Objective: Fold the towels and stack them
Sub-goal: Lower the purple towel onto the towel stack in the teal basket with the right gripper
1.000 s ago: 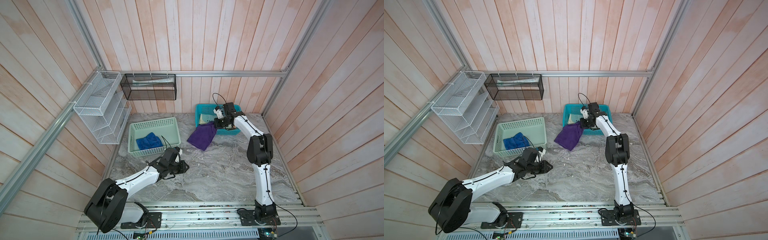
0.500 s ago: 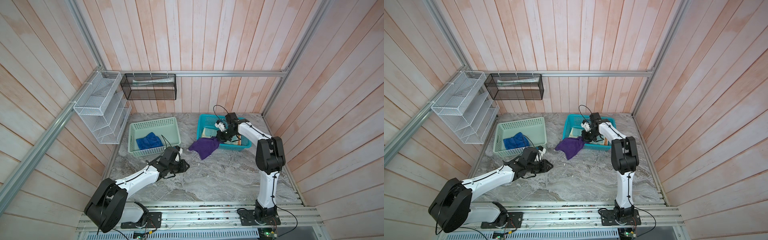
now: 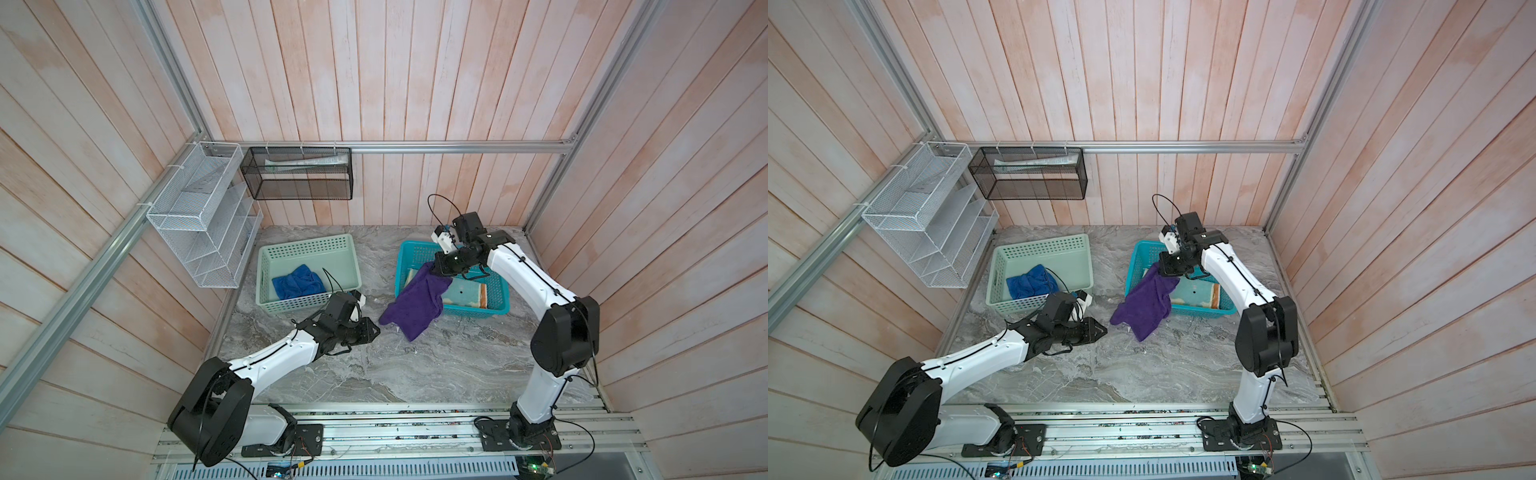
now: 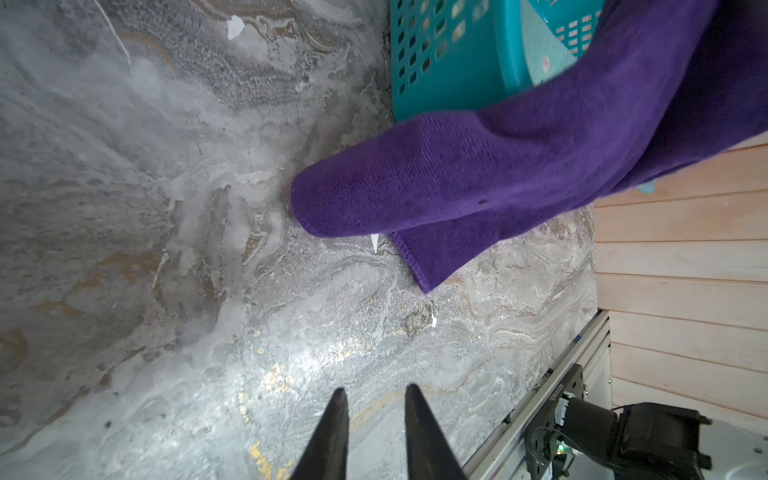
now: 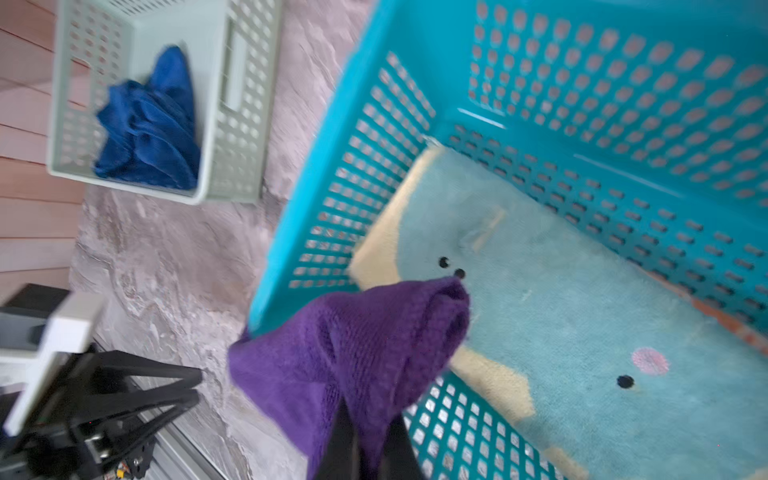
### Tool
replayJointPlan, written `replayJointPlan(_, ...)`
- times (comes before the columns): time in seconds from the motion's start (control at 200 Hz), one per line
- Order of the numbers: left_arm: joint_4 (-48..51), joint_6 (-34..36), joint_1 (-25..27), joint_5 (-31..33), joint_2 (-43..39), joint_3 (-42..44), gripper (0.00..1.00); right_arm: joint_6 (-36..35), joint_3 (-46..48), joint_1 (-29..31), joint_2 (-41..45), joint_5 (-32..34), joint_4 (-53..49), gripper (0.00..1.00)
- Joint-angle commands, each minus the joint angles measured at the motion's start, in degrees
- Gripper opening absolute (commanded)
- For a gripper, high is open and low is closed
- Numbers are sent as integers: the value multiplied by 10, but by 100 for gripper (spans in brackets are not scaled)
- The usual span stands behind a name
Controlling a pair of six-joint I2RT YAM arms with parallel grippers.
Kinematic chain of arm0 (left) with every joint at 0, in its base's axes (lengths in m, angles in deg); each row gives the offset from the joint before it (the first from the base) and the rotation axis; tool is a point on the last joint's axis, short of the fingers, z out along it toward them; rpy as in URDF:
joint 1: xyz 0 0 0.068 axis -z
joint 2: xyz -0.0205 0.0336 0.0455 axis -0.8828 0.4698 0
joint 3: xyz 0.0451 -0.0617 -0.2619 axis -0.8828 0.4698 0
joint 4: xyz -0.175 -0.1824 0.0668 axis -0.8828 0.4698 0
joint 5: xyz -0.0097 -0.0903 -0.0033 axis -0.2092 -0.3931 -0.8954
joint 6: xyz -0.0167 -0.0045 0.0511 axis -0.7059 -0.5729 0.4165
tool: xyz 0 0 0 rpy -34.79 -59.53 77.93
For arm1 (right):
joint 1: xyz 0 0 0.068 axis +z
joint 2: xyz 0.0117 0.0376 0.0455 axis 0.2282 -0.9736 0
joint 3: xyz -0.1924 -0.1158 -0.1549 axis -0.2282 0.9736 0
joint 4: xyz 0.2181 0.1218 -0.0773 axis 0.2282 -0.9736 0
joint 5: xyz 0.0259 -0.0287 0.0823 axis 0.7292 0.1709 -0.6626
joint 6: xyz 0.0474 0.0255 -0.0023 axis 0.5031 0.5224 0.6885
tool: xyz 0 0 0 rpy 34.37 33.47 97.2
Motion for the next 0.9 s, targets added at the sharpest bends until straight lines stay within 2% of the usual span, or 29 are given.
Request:
replayJointPlan(0.0, 2, 1, -2, -3, -20, -15, 26, 36, -42, 39, 17, 57, 21, 0)
replayJointPlan(0.265, -5, 5, -2, -9, -41, 12, 26, 84, -146, 106, -1, 113, 75, 0)
replayJointPlan(0.43, -15, 9, -5, -10, -56, 33, 26, 104, -243, 109, -56, 130, 63, 0)
replayJointPlan(0.675, -15, 22, -19, -25, -52, 36, 26, 159, -368, 65, -179, 114, 62, 0)
replayJointPlan(0.81, -12, 27, -23, -30, -49, 36, 26, 205, -362, 33, -197, 113, 67, 0)
replayJointPlan(0.895, -12, 27, -25, -30, -48, 38, 26, 224, -317, 20, -178, 125, 67, 0)
